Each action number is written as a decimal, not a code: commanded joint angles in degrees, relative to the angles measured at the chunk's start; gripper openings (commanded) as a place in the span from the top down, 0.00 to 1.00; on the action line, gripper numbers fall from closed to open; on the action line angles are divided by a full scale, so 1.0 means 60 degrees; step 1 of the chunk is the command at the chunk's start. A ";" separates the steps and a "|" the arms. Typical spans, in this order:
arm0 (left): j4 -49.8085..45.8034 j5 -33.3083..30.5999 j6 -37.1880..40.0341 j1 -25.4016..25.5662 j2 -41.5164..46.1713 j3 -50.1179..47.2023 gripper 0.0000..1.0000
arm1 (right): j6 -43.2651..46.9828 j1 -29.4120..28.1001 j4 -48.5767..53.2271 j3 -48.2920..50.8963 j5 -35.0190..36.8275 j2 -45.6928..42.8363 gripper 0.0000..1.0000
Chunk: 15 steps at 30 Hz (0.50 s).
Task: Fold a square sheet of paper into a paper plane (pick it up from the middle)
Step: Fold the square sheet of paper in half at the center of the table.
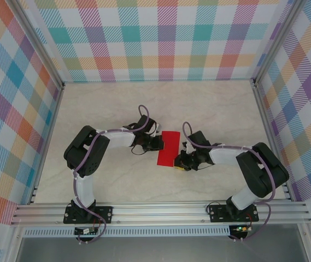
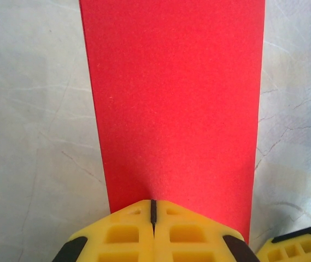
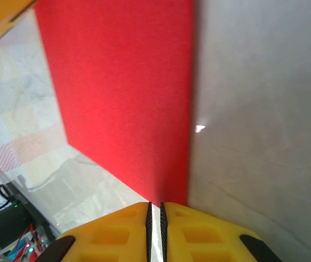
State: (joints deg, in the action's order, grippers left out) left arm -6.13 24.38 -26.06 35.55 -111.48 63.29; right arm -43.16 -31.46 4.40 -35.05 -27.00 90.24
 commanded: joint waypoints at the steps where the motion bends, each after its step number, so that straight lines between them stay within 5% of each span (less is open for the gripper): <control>1: -0.1848 -0.0899 0.0111 0.0095 -0.0433 -0.0440 1.00 | 0.0148 -0.0059 0.0531 -0.0175 0.0321 0.0267 0.86; 9: -0.1805 -0.0833 0.0124 0.0095 -0.0505 -0.0441 1.00 | 0.0589 0.0106 0.1406 -0.0891 0.0664 -0.0886 0.84; 15: -0.1831 -0.0841 0.0139 0.0095 -0.0571 -0.0455 1.00 | 0.0878 0.1310 0.0755 -0.2297 -0.0179 0.0406 0.85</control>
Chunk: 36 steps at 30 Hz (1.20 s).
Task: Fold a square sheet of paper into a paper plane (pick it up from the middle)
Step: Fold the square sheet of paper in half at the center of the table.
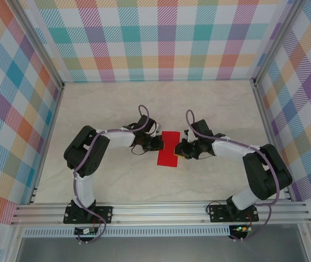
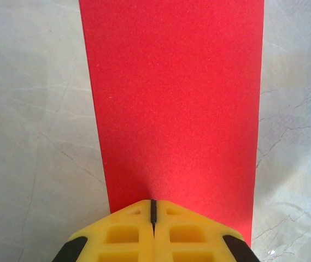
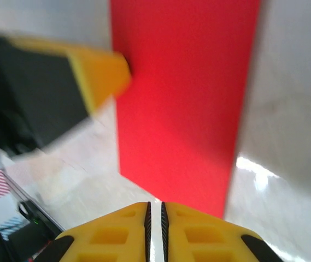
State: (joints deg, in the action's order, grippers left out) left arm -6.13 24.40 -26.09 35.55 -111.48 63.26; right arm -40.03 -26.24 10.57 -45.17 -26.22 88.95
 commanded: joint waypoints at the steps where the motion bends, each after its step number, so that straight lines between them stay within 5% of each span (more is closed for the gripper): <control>1: -0.1833 -0.0845 0.0133 0.0095 -0.0595 -0.0439 1.00 | 0.0362 0.0652 -0.0297 -0.0905 -0.0437 0.1012 0.86; 14: -0.1982 -0.0903 0.0242 0.0095 -0.0829 -0.0312 1.00 | 0.0741 0.1222 -0.0493 -0.2696 -0.0580 0.3850 0.88; 36: -0.2087 -0.0961 0.0364 0.0086 -0.0675 -0.0276 1.00 | 0.0939 0.1531 0.0014 -0.3766 -0.0392 0.4555 0.88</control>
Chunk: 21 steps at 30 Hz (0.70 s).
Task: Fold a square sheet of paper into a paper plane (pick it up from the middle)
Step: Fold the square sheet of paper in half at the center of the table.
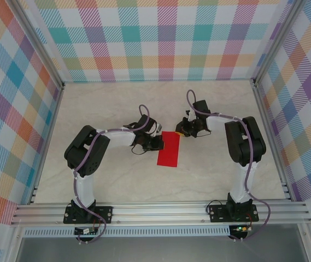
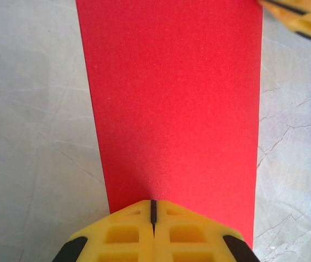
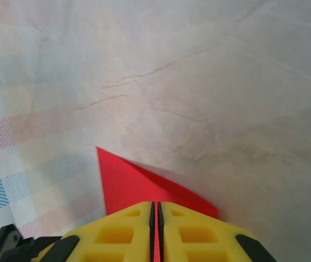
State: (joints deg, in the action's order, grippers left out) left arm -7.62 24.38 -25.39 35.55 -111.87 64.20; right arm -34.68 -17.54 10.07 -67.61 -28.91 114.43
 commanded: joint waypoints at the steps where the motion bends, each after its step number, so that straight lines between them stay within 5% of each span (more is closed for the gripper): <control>1: -0.1837 -0.0971 0.0248 0.0091 -0.0582 -0.0447 1.00 | 0.0054 0.0087 0.0108 -0.0030 0.0079 0.0378 0.88; 10: -0.1465 -0.0545 -0.0024 0.0088 -0.0229 -0.0601 1.00 | 0.0368 0.0096 0.0867 -0.0314 -0.0006 0.0114 0.86; 21: -0.0797 0.0346 -0.0973 -0.0200 0.1562 -0.0313 0.66 | 0.0347 -0.0238 0.1372 0.1280 0.0124 -0.2535 0.74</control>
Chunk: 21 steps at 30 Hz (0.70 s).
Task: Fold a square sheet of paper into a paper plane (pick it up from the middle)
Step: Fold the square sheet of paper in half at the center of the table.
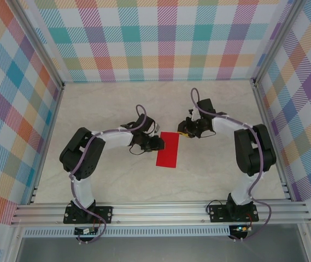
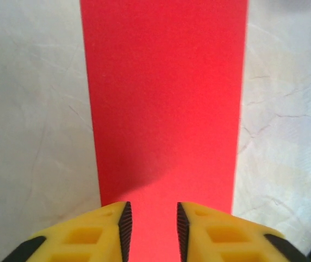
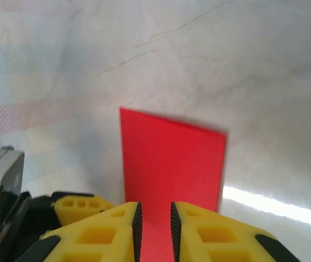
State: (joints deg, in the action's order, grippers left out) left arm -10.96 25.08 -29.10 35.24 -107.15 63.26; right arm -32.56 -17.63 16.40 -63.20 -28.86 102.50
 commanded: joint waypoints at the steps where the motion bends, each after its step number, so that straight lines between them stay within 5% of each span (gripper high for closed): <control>1: -0.0217 0.0236 -0.0414 -0.0225 0.0918 -0.0260 0.64 | -0.0101 -0.0324 0.0232 0.0790 0.0109 -0.0726 0.73; 21: 0.0928 0.0975 -0.1126 -0.0820 0.0901 -0.1340 0.49 | -0.1046 -0.1281 -0.0679 0.2111 0.0181 -0.0942 0.62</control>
State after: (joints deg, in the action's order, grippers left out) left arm -6.26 29.56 -35.20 30.59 -100.60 55.07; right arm -38.57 -24.88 13.23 -49.50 -27.03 96.38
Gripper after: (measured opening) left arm 0.503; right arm 0.381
